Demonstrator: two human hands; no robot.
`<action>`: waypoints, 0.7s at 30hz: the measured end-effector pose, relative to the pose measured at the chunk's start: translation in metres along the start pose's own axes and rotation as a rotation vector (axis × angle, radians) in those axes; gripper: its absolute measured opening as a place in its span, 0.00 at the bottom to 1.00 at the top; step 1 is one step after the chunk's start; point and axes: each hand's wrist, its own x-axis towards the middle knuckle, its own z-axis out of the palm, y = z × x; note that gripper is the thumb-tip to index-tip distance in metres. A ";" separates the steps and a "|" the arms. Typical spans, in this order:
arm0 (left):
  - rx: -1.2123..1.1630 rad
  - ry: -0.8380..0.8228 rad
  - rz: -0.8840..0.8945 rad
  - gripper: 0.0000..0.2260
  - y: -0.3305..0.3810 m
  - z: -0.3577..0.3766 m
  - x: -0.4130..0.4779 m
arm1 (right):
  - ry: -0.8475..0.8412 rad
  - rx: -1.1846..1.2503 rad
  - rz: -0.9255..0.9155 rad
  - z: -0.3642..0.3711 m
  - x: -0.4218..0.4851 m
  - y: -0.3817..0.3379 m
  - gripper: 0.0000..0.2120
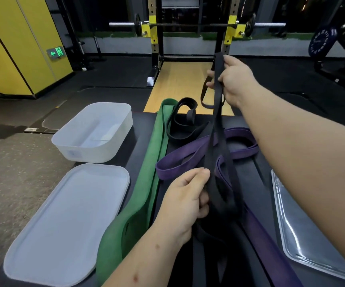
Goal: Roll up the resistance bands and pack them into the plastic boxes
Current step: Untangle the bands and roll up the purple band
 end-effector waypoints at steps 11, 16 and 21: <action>-0.004 0.026 -0.139 0.07 -0.013 -0.006 -0.002 | -0.065 -0.698 0.244 -0.031 -0.015 0.070 0.10; 0.058 -0.010 -0.169 0.08 -0.015 -0.006 -0.007 | -0.205 -1.132 0.363 -0.052 -0.046 0.052 0.16; 0.055 -0.001 -0.169 0.10 -0.017 -0.002 -0.014 | -0.447 -1.347 0.470 -0.061 -0.074 0.057 0.24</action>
